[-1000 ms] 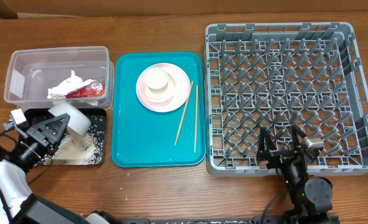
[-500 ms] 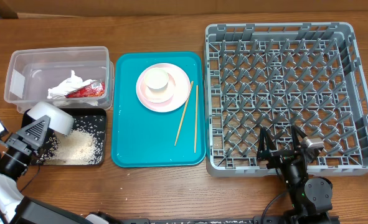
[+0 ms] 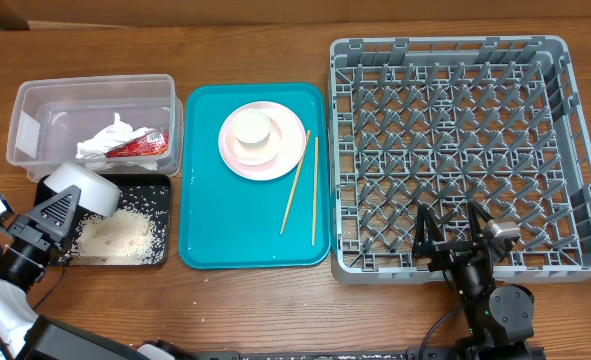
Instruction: Sort waste into correct bins and load items into the dishwasher
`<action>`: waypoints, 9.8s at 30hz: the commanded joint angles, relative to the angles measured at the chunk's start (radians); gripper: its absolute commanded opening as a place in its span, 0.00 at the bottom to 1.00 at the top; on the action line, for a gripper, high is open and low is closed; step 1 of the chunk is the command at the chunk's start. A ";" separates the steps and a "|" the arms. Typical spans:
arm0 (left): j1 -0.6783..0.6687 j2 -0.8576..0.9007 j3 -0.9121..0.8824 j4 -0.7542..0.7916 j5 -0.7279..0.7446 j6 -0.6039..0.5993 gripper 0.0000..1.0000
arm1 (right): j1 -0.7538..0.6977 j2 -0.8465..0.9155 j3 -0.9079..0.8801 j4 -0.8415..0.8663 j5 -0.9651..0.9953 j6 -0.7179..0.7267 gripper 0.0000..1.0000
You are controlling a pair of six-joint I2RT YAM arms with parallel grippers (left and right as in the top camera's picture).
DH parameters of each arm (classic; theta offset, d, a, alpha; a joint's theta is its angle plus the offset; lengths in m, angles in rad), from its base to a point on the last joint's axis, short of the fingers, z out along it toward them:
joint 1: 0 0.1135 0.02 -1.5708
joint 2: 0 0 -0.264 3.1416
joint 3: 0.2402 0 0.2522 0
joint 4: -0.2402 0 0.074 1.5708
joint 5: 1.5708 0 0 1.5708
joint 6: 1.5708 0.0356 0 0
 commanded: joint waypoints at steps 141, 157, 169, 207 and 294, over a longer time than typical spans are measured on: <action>-1.098 0.018 0.496 -0.190 -1.193 -0.404 1.00 | -0.003 -0.009 -0.010 0.029 -0.009 0.015 1.00; -1.101 0.018 0.496 -0.190 -1.193 -0.404 1.00 | -0.003 -0.009 -0.010 0.160 -0.154 0.109 1.00; -1.102 0.018 0.496 -0.190 -1.193 -0.404 1.00 | -0.003 0.003 0.096 0.083 -0.204 0.109 1.00; -1.106 0.018 0.496 -0.164 -1.193 -0.419 1.00 | 0.048 1.233 1.411 -0.838 -0.589 0.076 0.82; -0.609 0.015 0.657 -0.282 -1.166 -0.468 1.00 | 0.597 2.192 2.014 -0.637 0.082 -0.318 0.20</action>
